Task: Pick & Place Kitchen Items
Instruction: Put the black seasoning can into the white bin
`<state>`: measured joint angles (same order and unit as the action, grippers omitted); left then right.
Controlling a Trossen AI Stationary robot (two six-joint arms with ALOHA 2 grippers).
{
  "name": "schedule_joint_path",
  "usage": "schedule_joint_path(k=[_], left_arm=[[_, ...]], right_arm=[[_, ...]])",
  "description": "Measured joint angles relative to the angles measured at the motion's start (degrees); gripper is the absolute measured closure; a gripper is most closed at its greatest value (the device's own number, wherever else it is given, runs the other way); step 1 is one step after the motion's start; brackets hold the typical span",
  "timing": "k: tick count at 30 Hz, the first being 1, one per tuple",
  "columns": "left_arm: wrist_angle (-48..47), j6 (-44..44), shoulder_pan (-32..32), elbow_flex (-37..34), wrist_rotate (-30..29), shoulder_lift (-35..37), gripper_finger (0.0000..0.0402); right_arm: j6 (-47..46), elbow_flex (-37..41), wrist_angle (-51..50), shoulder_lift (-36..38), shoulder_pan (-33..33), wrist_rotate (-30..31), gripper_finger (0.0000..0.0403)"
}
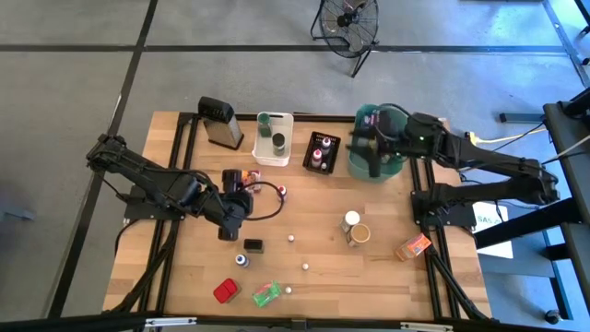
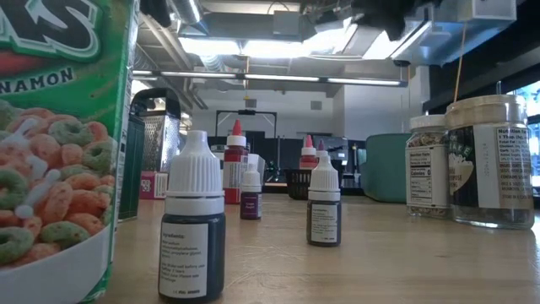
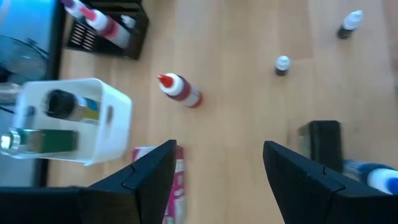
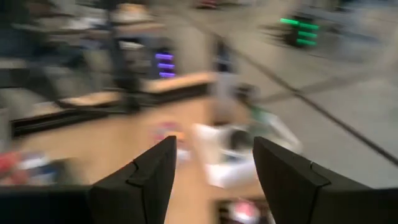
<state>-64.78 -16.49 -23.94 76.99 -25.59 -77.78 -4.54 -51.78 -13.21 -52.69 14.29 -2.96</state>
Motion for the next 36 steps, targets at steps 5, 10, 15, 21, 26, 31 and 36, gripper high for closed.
schedule_joint_path(k=[5, 10, 15, 21, 26, 31, 36], left_arm=[[-0.01, -0.96, -0.03, 0.00, 3.06, 0.00, 0.0165], [0.19, -0.96, -0.03, 0.00, 2.65, 0.00, 0.0167], [0.40, -0.98, -0.03, 0.00, 2.60, 0.00, 0.0165], [5.27, -0.87, -0.03, -0.65, -2.30, 0.00, 0.0166], [8.96, 5.13, -0.03, -0.66, -5.69, -0.02, 0.0167], [12.70, 9.36, 0.07, -0.66, -5.27, -0.02, 0.0166], [15.34, 10.24, 1.03, -0.66, -3.13, -0.02, 0.0159]], right_arm=[[3.52, -1.52, 2.48, 0.00, -7.77, -15.95, 0.0187], [9.12, -1.54, 3.61, -0.11, -18.71, -17.63, 0.0187], [10.16, -1.54, 2.38, -0.26, -28.85, -4.63, 0.0188], [6.91, -1.54, -6.22, -0.35, -39.48, 12.07, 0.0188], [0.61, -1.54, -10.51, -0.35, -45.62, 22.53, 0.0188], [-1.48, -1.54, -10.75, -0.35, -48.18, 25.72, 0.0188], [-1.68, -1.54, -10.88, -0.42, -48.57, 25.89, 0.0188]])
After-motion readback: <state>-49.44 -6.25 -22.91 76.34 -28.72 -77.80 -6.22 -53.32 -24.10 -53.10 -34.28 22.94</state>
